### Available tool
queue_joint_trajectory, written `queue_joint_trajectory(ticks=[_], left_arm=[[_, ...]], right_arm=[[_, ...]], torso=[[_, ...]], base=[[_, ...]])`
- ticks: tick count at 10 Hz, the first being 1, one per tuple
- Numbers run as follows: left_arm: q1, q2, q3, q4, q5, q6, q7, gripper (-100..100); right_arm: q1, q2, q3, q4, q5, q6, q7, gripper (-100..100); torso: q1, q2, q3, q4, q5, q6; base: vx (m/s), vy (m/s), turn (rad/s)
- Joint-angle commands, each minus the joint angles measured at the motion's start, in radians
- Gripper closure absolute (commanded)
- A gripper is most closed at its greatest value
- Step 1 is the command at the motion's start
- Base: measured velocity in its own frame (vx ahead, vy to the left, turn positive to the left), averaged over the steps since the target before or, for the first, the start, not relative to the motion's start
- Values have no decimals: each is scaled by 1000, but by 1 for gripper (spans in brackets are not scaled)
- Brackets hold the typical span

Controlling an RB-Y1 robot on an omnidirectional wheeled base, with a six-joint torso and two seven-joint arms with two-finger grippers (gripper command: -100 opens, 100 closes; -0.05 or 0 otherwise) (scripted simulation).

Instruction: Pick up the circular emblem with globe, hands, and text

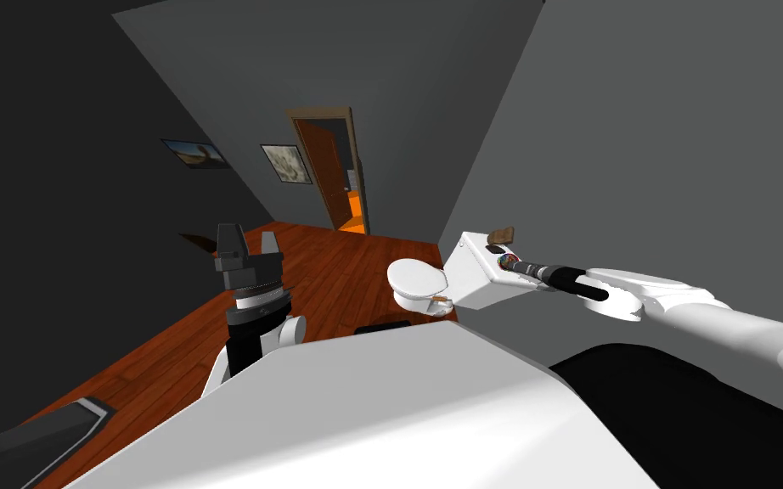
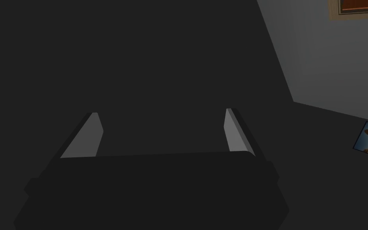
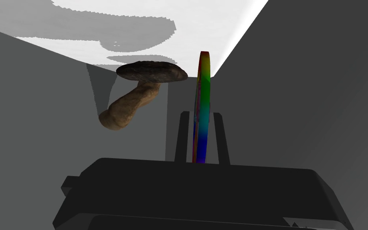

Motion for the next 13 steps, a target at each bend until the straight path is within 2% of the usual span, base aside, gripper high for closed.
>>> queue_joint_trajectory(ticks=[1, 3, 4, 5, 6, 7, 8, 9, 11, 12, 13], left_arm=[[0, 0, 0, 0, 0, 0, 0, 0], [0, 0, 0, 0, 0, 0, 0, 0], [0, 0, 0, 0, 0, 0, 0, 0], [0, 0, 0, 0, 0, 0, 0, 0], [0, 0, 0, 0, 0, 0, 0, 0], [0, 0, 0, 0, 0, 0, 0, 0], [0, 0, 0, 0, 0, 0, 0, 0], [0, 0, 0, 0, 0, 0, 0, 0], [0, 0, 0, 0, 0, 0, 0, 0], [0, 0, 0, 0, 0, 0, 0, 0], [0, 0, 0, 0, 0, 0, 0, 0]], right_arm=[[50, -10, -43, -50, -21, 44, 19, 100], [63, -10, -43, -94, -21, 44, 19, 100], [109, -22, -91, -130, -44, 88, 36, 100], [129, -22, -93, -164, -44, 88, 36, 100], [129, -22, -93, -177, -44, 88, 36, 100], [173, -34, -140, -213, -67, 133, 53, 100], [194, -34, -143, -246, -67, 133, 53, 100], [246, -47, -193, -283, -90, 178, 71, 100], [260, -47, -193, -343, -90, 178, 71, 100], [320, -59, -243, -374, -113, 222, 88, 100], [326, -59, -243, -404, -113, 222, 88, 100]], torso=[[0, 0, 0, 0, 0, 0], [-1, 0, 0, 0, 0, 0], [0, 0, 0, 0, 0, -1], [-1, 0, 0, 0, 1, 0], [-1, -1, 0, 0, 0, -1], [0, -1, -1, 0, 0, -2], [-1, -1, 0, 0, 1, -1], [-1, -1, 0, 0, 0, -1], [-2, -1, -1, -1, 0, -2], [0, -1, -1, -1, 0, -3], [-1, -1, -1, 0, 0, -2]], base=[[23, -33, -105], [19, -26, -41], [26, -40, -109], [32, -41, -83], [13, -16, 7], [25, -35, -98], [29, -41, -78], [32, -51, -109], [25, -28, -41], [22, -32, -86], [28, -34, -88]])
